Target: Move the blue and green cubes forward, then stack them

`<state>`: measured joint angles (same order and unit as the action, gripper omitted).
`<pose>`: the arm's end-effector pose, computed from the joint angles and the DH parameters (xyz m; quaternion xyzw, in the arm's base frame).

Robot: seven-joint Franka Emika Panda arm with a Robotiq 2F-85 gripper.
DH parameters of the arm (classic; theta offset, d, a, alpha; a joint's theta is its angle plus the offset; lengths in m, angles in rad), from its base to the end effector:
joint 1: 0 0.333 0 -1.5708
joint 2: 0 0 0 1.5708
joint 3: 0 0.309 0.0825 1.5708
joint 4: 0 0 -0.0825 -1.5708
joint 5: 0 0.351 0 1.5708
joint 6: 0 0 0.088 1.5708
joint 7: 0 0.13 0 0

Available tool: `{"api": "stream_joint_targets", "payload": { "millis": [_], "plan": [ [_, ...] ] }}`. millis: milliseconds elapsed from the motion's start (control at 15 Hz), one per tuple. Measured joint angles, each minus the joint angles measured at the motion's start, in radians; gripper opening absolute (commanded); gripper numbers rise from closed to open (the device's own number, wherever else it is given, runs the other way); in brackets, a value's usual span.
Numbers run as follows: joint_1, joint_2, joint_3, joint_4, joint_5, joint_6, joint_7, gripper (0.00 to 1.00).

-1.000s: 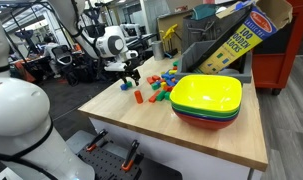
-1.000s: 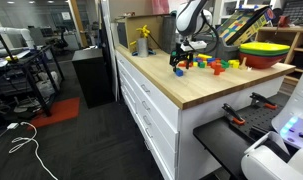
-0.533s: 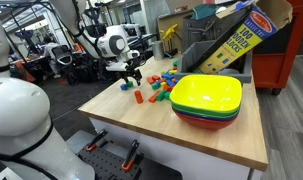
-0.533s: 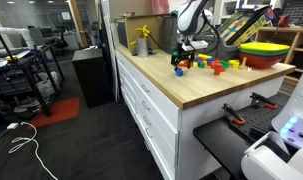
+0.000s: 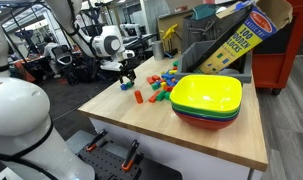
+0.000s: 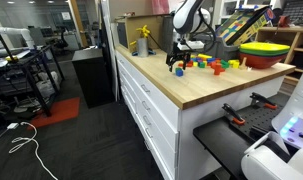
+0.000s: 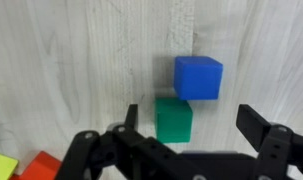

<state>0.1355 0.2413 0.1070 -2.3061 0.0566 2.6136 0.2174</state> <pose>0.5002 0.1238 0.2455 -0.9990 0.0134 -0.0263 0.0347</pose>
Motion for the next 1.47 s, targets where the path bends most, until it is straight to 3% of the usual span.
{"api": "stream_joint_targets", "payload": {
  "millis": [600,667,800,1200,1333,1467],
  "plan": [
    [0.000,-0.035,0.018,-0.064,0.028,0.000,-0.001,1.00],
    [0.000,-0.038,0.018,-0.068,0.028,0.000,-0.001,0.75],
    [0.001,-0.042,0.019,-0.074,0.028,0.000,-0.003,0.66],
    [0.001,-0.051,0.020,-0.083,0.029,0.000,-0.017,0.19],
    [0.001,-0.053,0.020,-0.084,0.029,-0.001,-0.017,0.09],
    [0.001,-0.059,0.019,-0.085,0.029,-0.002,-0.017,0.09]
  ]
}}
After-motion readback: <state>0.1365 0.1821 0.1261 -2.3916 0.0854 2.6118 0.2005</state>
